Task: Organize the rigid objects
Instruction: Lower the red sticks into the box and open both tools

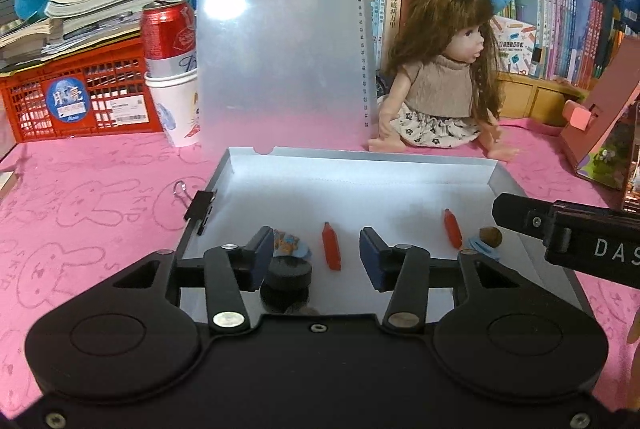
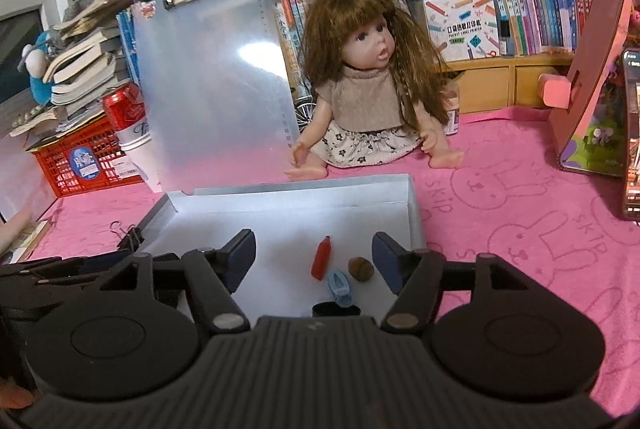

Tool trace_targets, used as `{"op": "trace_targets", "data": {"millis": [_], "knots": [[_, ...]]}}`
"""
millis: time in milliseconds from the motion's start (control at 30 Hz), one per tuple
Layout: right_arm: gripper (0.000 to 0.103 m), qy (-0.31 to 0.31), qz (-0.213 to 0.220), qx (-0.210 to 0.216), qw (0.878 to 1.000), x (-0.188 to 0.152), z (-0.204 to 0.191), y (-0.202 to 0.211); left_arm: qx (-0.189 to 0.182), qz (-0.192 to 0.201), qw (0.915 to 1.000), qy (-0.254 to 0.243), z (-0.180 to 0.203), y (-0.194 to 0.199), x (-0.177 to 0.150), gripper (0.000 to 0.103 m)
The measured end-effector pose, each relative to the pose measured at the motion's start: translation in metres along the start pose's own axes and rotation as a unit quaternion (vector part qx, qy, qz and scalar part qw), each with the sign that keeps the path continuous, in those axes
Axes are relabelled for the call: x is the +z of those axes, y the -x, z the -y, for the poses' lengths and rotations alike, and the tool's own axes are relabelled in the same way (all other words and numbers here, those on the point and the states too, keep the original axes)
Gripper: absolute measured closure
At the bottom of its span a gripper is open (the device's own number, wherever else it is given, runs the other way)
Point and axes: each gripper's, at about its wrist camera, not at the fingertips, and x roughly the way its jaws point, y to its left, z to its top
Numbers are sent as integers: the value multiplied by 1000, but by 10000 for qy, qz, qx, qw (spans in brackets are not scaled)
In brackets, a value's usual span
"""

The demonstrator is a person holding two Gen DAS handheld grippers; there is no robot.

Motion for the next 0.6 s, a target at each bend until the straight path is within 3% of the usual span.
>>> {"op": "trace_targets", "data": {"millis": [600], "knots": [[15, 506, 278, -132, 9982, -43, -12, 57, -45, 110, 9999, -52, -9, 67, -51, 48]]}}
